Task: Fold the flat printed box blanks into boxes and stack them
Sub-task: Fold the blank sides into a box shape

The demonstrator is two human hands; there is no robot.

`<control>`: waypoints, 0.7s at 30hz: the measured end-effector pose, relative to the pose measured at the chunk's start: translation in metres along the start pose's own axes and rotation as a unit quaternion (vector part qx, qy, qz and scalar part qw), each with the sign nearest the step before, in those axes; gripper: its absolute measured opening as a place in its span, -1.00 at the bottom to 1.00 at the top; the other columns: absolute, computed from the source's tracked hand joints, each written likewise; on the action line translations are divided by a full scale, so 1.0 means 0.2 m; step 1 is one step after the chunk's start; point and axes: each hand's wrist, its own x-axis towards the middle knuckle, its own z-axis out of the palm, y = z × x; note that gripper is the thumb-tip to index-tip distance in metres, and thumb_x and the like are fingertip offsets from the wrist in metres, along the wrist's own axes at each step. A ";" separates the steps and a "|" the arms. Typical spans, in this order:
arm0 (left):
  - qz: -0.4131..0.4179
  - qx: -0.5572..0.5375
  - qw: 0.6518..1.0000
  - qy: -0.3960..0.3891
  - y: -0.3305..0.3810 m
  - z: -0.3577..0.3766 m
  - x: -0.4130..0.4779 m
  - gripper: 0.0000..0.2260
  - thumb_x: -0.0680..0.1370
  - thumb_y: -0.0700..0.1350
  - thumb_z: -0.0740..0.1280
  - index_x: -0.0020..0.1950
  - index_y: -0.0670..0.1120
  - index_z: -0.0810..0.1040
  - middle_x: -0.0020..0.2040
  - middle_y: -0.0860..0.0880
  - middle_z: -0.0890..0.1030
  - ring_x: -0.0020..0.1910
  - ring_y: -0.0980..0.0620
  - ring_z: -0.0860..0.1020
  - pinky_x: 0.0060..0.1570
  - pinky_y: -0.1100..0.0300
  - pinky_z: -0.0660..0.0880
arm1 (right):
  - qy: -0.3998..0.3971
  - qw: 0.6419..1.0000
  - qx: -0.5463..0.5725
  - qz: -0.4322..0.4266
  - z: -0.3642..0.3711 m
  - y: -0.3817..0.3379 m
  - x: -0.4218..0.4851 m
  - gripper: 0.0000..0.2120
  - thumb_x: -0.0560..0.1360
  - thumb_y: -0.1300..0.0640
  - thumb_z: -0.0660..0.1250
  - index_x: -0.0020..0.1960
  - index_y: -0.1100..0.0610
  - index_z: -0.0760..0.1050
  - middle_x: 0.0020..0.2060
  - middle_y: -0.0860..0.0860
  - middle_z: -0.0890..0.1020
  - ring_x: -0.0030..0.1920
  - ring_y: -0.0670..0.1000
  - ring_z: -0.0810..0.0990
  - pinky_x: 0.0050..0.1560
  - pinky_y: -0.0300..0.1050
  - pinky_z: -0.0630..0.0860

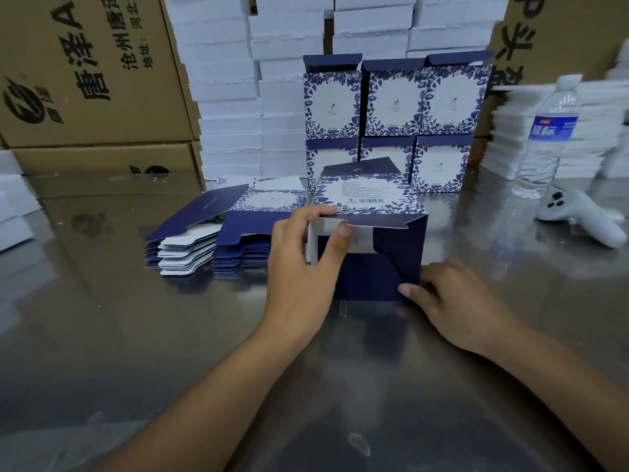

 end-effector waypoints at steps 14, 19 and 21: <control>-0.071 -0.076 0.992 0.068 0.04 -0.06 0.04 -0.68 0.31 0.33 0.23 -0.11 0.16 0.50 -0.09 0.24 0.56 -0.11 0.26 0.48 -0.20 0.43 0.38 | 0.048 0.996 0.018 -0.069 -0.01 -0.01 -0.01 -0.61 0.54 -0.06 0.22 -0.41 -0.03 0.21 -0.54 -0.11 0.34 -0.37 -0.12 0.37 -0.35 -0.18 0.30; -0.070 -0.091 0.992 0.060 0.04 -0.05 0.03 -0.74 0.32 0.32 0.25 -0.14 0.19 0.49 0.00 0.21 0.56 0.02 0.13 0.50 -0.08 0.24 0.38 | 0.065 0.996 0.043 -0.041 -0.01 0.01 -0.01 -0.60 0.53 -0.04 0.24 -0.43 -0.03 0.22 -0.62 -0.07 0.34 -0.51 -0.10 0.37 -0.42 -0.14 0.30; -0.064 -0.086 0.993 0.058 0.04 -0.05 0.03 -0.73 0.32 0.31 0.24 -0.12 0.19 0.48 0.06 0.18 0.55 0.09 0.14 0.48 -0.04 0.28 0.36 | 0.058 0.997 0.024 -0.035 -0.01 0.01 -0.02 -0.59 0.53 -0.10 0.24 -0.43 -0.01 0.22 -0.62 -0.06 0.36 -0.51 -0.11 0.36 -0.42 -0.11 0.31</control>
